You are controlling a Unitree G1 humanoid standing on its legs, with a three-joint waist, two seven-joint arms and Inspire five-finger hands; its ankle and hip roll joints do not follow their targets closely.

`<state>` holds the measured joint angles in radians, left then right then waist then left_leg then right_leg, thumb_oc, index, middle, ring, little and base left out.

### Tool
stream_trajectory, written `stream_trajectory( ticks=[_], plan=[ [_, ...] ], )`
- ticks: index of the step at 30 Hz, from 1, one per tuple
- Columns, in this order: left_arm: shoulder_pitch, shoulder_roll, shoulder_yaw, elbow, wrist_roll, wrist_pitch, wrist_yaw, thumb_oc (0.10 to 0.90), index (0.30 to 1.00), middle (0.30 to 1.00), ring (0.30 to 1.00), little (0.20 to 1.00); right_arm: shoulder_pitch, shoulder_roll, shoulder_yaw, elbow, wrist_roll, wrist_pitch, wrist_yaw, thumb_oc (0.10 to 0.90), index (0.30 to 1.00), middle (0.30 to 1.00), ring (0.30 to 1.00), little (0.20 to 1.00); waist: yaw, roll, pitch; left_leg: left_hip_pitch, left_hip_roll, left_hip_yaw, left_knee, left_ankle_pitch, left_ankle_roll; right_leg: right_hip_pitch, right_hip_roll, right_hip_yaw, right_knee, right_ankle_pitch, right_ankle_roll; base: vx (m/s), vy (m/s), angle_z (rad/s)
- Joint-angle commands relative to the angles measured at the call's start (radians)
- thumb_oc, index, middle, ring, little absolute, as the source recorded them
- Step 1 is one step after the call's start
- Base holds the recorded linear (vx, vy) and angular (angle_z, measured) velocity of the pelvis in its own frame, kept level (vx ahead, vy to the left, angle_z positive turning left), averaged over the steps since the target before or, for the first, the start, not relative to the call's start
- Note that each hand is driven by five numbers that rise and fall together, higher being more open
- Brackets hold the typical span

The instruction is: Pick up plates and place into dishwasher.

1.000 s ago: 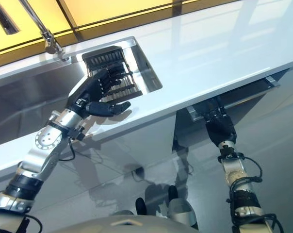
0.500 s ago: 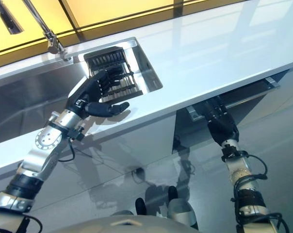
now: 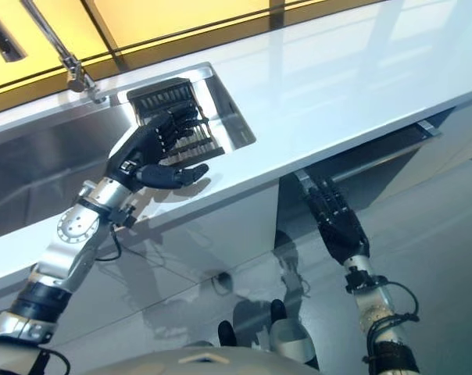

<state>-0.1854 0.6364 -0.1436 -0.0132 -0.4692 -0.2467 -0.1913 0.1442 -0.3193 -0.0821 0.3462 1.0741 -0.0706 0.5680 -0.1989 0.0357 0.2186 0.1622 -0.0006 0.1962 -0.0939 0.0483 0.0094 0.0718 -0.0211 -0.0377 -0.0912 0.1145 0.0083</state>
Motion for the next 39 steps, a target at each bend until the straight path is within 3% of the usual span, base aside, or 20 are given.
stream_trajectory(
  ticks=[1,6,14,18,23,24,28,30,31,33,37,39],
  plan=[
    [-0.053,0.001,0.098,0.011,0.016,-0.134,0.027,0.800,0.900,0.900,0.900,0.900,-0.047,-0.006,-0.099,-0.154,-0.067,-0.147,0.060,0.800,0.900,0.900,0.900,0.900,-0.052,-0.018,-0.068,0.012,0.003,0.073,0.066,-0.141,0.020,-0.013,0.050,0.028,0.084,-0.119,0.089,-0.02,0.050,-0.21],
    [-0.032,-0.017,0.122,0.019,0.048,-0.150,0.044,0.800,0.900,0.900,0.900,0.900,0.035,0.027,-0.125,-0.229,-0.125,-0.107,0.113,0.800,0.900,0.900,0.900,0.900,-0.087,-0.025,-0.062,0.009,0.000,0.092,0.068,-0.145,0.025,-0.030,0.050,0.043,0.091,-0.113,0.099,-0.02,0.030,-0.20],
    [-0.011,0.001,0.122,0.012,0.033,-0.169,0.034,0.800,0.900,0.900,0.900,0.900,0.100,0.018,-0.097,-0.175,-0.132,-0.062,0.142,0.800,0.900,0.900,0.900,0.900,-0.088,-0.030,-0.067,0.006,-0.004,0.092,0.052,-0.138,0.023,-0.037,0.050,0.042,0.085,-0.110,0.105,-0.01,0.006,-0.06],
    [-0.016,0.016,0.077,-0.033,-0.051,-0.160,-0.137,0.800,0.900,0.900,0.900,0.900,0.106,0.042,-0.043,-0.095,-0.134,-0.042,0.143,0.800,0.900,0.900,0.900,0.900,-0.073,-0.029,-0.069,0.001,-0.007,0.080,0.042,-0.131,0.025,-0.038,0.049,0.034,0.079,-0.107,0.106,0.00,-0.001,0.01],
    [-0.057,0.042,-0.038,-0.139,-0.193,-0.057,-0.409,0.800,0.900,0.900,0.900,0.900,0.089,0.053,0.024,0.001,-0.134,-0.015,0.130,0.800,0.900,0.900,0.900,0.900,-0.052,-0.021,-0.073,-0.001,-0.013,0.054,0.032,-0.127,0.027,-0.033,0.047,0.024,0.074,-0.106,0.107,0.00,-0.004,0.09],
    [-0.077,0.051,-0.085,-0.178,-0.250,-0.007,-0.455,0.800,0.900,0.900,0.900,0.900,0.077,0.053,0.046,0.035,-0.145,-0.013,0.112,0.800,0.900,0.900,0.900,0.900,-0.045,-0.018,-0.073,0.000,-0.016,0.043,0.028,-0.126,0.030,-0.030,0.046,0.021,0.072,-0.106,0.108,0.01,-0.002,0.07],
    [-0.103,0.059,-0.137,-0.215,-0.337,0.073,-0.547,0.800,0.900,0.900,0.900,0.900,0.048,0.052,0.081,0.092,-0.145,-0.008,0.095,0.800,0.900,0.900,0.900,0.900,-0.031,-0.013,-0.074,0.003,-0.019,0.026,0.024,-0.126,0.032,-0.022,0.045,0.017,0.069,-0.107,0.107,0.02,-0.001,0.07],
    [-0.105,0.060,-0.141,-0.218,-0.348,0.081,-0.560,0.800,0.900,0.900,0.900,0.900,0.045,0.052,0.084,0.094,-0.146,-0.006,0.093,0.800,0.900,0.900,0.900,0.900,-0.030,-0.012,-0.074,0.004,-0.019,0.025,0.023,-0.126,0.032,-0.021,0.045,0.016,0.069,-0.107,0.107,0.01,-0.002,0.02],
    [-0.114,0.056,-0.166,-0.247,-0.405,0.138,-0.606,0.800,0.900,0.900,0.900,0.900,0.033,0.048,0.100,0.113,-0.147,-0.005,0.080,0.800,0.900,0.900,0.900,0.900,-0.022,-0.010,-0.074,0.003,-0.020,0.017,0.022,-0.126,0.033,-0.018,0.045,0.015,0.068,-0.109,0.104,0.02,-0.006,0.04],
    [-0.122,0.010,-0.201,-0.302,-0.580,0.316,-0.675,0.800,0.900,0.900,0.900,0.900,0.005,0.039,0.120,0.141,-0.137,-0.004,0.061,0.800,0.900,0.900,0.900,0.900,-0.011,-0.006,-0.073,0.004,-0.023,-0.002,0.017,-0.126,0.033,-0.014,0.047,0.015,0.069,-0.113,0.098,0.01,-0.004,0.10],
    [-0.122,-0.046,-0.269,-0.339,-0.659,0.427,-0.678,0.800,0.900,0.900,0.900,0.900,-0.028,0.028,0.150,0.146,-0.119,0.001,0.024,0.800,0.900,0.900,0.900,0.900,-0.002,-0.002,-0.073,0.005,-0.026,-0.018,0.016,-0.126,0.034,-0.009,0.048,0.016,0.074,-0.118,0.091,0.00,-0.001,0.16],
    [-0.109,-0.079,-0.278,-0.348,-0.752,0.512,-0.611,0.800,0.900,0.900,0.900,0.900,-0.037,0.026,0.160,0.152,-0.111,0.001,0.014,0.800,0.900,0.900,0.900,0.900,0.002,-0.001,-0.074,0.006,-0.028,-0.025,0.016,-0.127,0.035,-0.008,0.048,0.016,0.079,-0.122,0.088,0.00,0.001,0.02]
  ],
)
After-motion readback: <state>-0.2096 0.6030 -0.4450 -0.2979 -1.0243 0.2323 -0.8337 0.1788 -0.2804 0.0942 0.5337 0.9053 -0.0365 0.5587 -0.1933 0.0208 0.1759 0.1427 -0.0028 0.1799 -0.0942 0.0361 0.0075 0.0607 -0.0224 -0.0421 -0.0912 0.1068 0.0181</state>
